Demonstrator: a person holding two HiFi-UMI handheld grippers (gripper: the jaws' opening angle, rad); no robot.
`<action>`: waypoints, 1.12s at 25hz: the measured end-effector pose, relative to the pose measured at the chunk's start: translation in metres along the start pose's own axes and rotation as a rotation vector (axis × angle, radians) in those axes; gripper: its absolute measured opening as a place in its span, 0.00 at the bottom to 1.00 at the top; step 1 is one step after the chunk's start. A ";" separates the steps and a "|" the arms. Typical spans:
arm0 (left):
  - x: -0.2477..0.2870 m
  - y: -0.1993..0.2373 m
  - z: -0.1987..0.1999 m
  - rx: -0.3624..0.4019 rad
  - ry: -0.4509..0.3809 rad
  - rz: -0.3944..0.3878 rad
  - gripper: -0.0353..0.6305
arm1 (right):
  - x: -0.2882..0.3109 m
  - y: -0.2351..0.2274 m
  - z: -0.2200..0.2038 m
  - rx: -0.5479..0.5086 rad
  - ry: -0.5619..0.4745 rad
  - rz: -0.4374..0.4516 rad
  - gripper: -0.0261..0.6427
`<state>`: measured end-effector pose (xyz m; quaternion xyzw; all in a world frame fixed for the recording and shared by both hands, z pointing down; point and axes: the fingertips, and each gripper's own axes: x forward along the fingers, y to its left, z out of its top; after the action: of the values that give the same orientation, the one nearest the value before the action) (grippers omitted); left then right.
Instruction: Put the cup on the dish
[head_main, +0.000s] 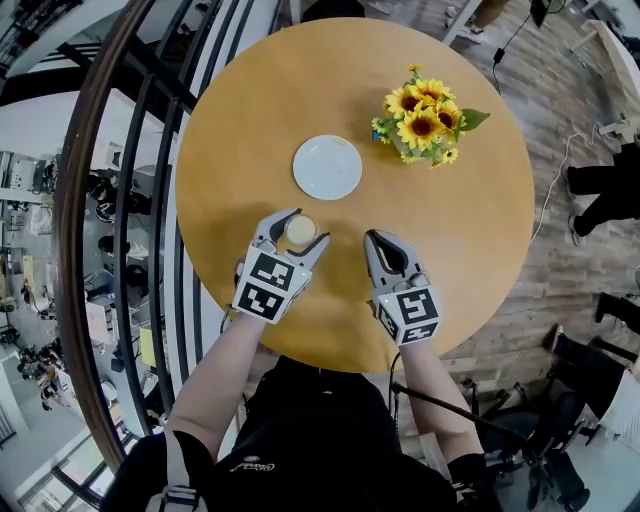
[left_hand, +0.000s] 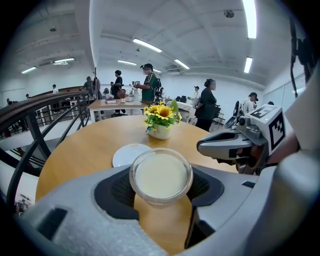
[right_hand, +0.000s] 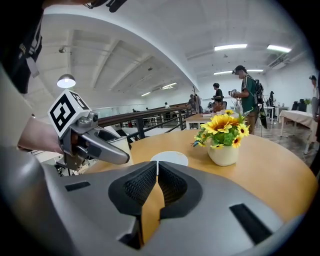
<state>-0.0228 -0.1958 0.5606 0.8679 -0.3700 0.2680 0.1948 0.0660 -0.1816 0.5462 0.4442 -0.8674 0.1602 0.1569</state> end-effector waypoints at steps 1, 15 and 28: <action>0.003 0.005 0.004 0.004 -0.001 0.006 0.45 | 0.002 -0.002 0.001 -0.001 -0.001 -0.001 0.06; 0.086 0.067 0.043 0.048 0.008 0.082 0.45 | 0.047 -0.018 0.017 -0.019 -0.009 -0.010 0.06; 0.133 0.080 0.049 0.049 0.068 0.055 0.45 | 0.049 -0.031 0.005 0.011 0.009 -0.032 0.06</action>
<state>0.0109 -0.3452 0.6146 0.8523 -0.3803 0.3117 0.1786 0.0639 -0.2360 0.5665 0.4582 -0.8585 0.1647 0.1609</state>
